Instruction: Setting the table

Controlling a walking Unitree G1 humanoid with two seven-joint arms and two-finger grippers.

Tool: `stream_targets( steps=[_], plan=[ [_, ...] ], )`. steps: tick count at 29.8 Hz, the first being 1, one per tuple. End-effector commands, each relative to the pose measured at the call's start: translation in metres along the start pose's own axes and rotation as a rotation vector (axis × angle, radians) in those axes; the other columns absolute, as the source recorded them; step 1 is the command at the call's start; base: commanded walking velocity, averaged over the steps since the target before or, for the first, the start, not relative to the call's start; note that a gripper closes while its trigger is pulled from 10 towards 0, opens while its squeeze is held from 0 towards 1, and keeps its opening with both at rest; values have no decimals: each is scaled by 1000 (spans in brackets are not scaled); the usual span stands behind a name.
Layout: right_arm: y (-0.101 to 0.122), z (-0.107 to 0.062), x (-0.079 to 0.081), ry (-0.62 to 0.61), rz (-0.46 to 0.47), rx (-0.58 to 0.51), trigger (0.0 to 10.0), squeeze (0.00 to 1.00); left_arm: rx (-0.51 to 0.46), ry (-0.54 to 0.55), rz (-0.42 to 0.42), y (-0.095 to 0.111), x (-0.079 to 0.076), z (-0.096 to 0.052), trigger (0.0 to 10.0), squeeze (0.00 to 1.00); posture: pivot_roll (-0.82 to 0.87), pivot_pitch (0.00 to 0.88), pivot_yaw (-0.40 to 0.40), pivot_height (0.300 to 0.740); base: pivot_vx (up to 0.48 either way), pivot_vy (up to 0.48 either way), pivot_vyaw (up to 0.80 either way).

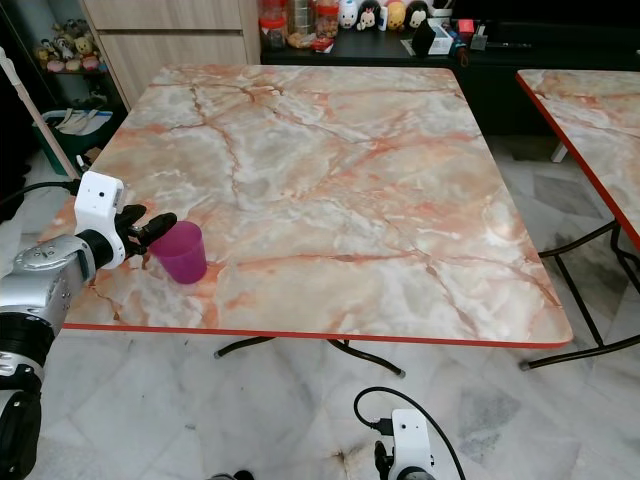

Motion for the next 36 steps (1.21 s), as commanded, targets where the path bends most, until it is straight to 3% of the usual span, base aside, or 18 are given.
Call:
stream_targets(
  steps=[1, 10, 14, 27, 36],
  plan=[
    [-3, 0, 0, -5, 17, 12, 10000, 0, -27, -17, -17, 7, 0, -3, 10000, 0, 52, 111, 5, 740, 0, 0, 0],
    [-2, 0, 0, -2, 10, 11, 10000, 0, -41, -62, -17, 10, -1, -11, 10000, 0, 56, 91, 3, 740, 0, 0, 0],
    [-1, 0, -2, -3, 3, 9, 10000, 0, -9, -76, 47, 5, 0, -16, 10000, 0, 69, 69, -1, 740, 0, 0, 0],
    [-1, 0, 1, 9, -10, 10, 10000, 0, 20, -78, 24, -4, -1, -17, 10000, 0, 62, 40, -1, 740, 0, 0, 0],
    [-1, 0, -2, -1, -2, 10, 10000, 0, 43, -137, 48, -8, -12, -13, 10000, 0, 52, 49, 3, 740, 0, 0, 0]
  ],
)
Point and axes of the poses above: a point about 5 cm out from each wrist's last joint towards the gripper, its own z axis pointing out of the wrist towards the gripper, its own y axis along the axis of the wrist's last joint, x = y × z, the point moved 3 cm from there along z, pointing out of the wrist towards the gripper, and after that the axes turned 7 degrees about -z, right-handed, at the moved point
